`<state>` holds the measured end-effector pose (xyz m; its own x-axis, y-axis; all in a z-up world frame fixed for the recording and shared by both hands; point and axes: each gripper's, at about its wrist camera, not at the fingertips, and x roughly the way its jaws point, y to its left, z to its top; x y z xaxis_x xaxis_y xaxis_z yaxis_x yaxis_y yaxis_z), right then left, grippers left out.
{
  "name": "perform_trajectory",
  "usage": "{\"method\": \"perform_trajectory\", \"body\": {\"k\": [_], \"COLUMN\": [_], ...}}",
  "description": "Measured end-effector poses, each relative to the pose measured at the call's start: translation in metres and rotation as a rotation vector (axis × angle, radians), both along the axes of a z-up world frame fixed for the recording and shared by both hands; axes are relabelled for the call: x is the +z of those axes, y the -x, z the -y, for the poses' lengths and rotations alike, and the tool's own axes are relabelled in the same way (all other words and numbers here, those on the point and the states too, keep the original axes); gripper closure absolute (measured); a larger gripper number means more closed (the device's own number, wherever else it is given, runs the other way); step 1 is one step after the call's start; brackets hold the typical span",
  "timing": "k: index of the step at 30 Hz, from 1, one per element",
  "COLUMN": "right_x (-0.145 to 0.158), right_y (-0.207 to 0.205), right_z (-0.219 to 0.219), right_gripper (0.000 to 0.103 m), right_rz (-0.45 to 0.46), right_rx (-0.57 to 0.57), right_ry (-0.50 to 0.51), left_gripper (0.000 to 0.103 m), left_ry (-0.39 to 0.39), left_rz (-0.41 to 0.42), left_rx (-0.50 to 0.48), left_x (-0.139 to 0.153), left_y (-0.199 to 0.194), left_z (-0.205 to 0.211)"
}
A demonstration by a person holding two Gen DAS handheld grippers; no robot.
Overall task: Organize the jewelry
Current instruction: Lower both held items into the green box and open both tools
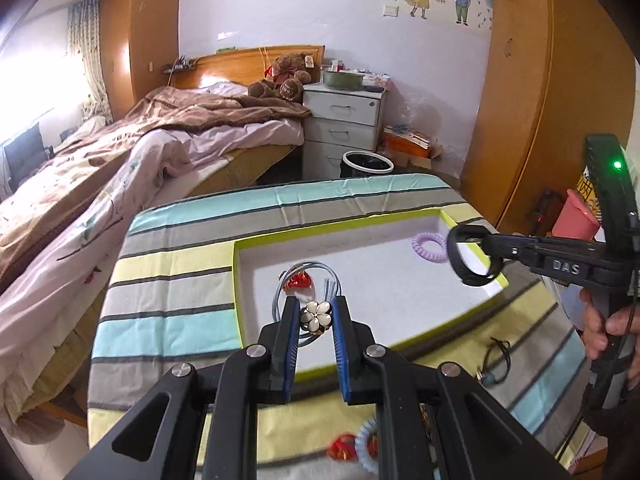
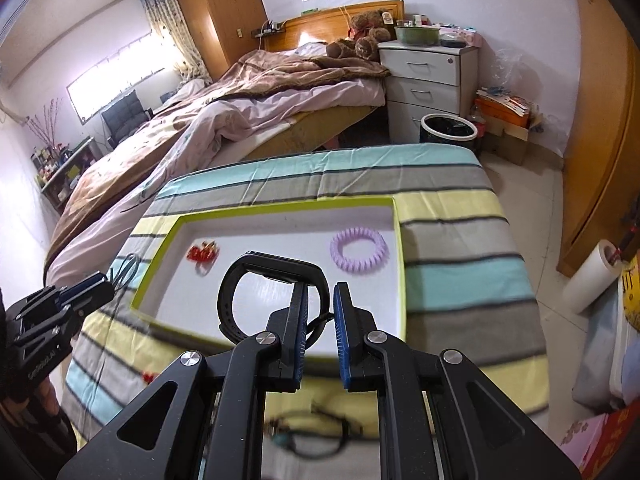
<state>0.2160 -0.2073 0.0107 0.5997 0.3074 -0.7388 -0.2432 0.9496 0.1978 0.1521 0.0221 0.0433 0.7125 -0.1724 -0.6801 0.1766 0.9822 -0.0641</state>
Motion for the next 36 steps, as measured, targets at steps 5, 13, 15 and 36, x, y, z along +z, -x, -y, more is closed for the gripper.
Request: {"method": "perform_trajectory", "body": {"k": [5, 13, 15, 36], "right_x": [-0.013, -0.031, -0.035, -0.051], "right_y": [-0.033, -0.064, -0.069, -0.092], "right_z": [-0.013, -0.027, -0.029, -0.038], "right_gripper": [0.09, 0.09, 0.09, 0.089], "right_rz": [-0.039, -0.086, -0.096, -0.13], "right_rx": [0.007, 0.02, 0.022, 0.033], "right_ry": [0.013, 0.044, 0.052, 0.095], "left_gripper": [0.087, 0.087, 0.087, 0.087], "left_ry": [0.004, -0.02, -0.022, -0.017], "left_rz": [-0.029, -0.074, -0.086, -0.173], "left_rx": [0.005, 0.002, 0.005, 0.014], "left_x": [-0.012, -0.033, -0.038, -0.068], "left_y": [-0.029, -0.056, -0.061, -0.075], "left_z": [-0.002, -0.002, -0.003, -0.007]}}
